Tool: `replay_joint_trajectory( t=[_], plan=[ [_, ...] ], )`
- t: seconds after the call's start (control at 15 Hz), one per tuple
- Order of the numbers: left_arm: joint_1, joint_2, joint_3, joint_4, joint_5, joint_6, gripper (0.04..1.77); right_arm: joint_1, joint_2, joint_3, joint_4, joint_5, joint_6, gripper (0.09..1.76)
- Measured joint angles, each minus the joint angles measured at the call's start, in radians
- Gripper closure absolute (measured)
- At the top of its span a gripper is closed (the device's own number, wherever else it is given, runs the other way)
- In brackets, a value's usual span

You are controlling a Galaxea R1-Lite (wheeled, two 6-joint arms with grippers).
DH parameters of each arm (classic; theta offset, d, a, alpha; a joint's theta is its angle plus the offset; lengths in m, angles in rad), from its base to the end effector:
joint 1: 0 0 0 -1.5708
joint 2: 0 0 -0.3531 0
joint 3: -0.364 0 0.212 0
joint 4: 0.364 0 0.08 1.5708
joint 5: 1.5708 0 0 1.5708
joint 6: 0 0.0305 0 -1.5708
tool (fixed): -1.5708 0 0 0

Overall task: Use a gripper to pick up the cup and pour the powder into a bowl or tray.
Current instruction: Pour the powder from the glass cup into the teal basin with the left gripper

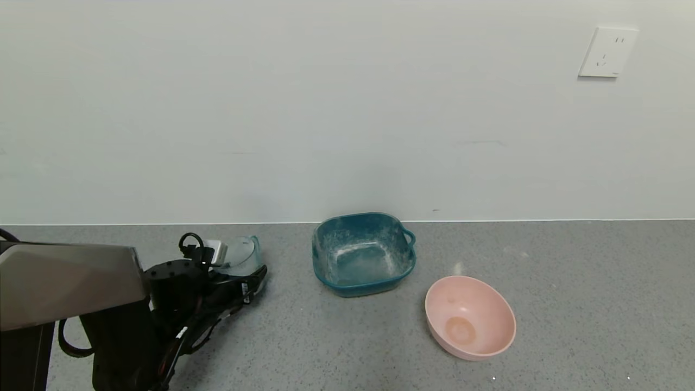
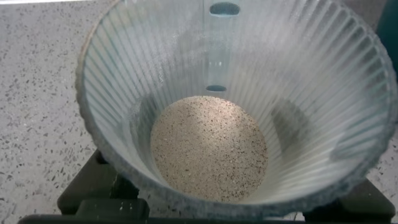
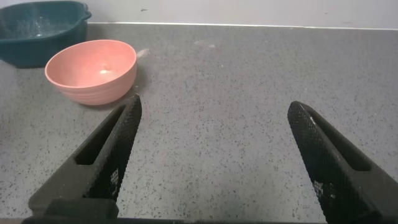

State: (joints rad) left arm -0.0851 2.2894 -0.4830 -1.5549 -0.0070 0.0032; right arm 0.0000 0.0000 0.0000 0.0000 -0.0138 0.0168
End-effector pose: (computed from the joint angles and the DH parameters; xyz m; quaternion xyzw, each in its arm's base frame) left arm 0.3653 -0.0314 0.0280 0.0065 0.1253 -0.0459 0.9910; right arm -0.0445 -0.0004 0.0755 0.0084 -0.0001 -0.0069 0.9999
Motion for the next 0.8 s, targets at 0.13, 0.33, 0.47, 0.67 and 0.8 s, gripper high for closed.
replay_joint_trajectory(
  t=[0.13, 0.33, 0.47, 0.67, 0.8],
  plan=[
    [0.000, -0.032, -0.005, 0.056, 0.001, 0.001, 0.48, 0.000, 0.000, 0.000, 0.000, 0.000, 0.000, 0.14],
    [0.000, -0.119, -0.048, 0.220, 0.005, 0.006, 0.48, 0.000, 0.000, 0.000, 0.000, 0.000, 0.000, 0.14],
    [-0.010, -0.195, -0.113, 0.384, 0.012, 0.012, 0.48, 0.000, 0.000, 0.000, 0.000, 0.001, -0.001, 0.14],
    [-0.036, -0.291, -0.260, 0.612, 0.027, 0.024, 0.48, 0.000, 0.000, 0.000, 0.000, 0.000, 0.000, 0.14],
    [-0.064, -0.331, -0.377, 0.713, 0.083, 0.050, 0.48, 0.000, 0.000, 0.000, 0.000, 0.000, 0.000, 0.14]
  ],
)
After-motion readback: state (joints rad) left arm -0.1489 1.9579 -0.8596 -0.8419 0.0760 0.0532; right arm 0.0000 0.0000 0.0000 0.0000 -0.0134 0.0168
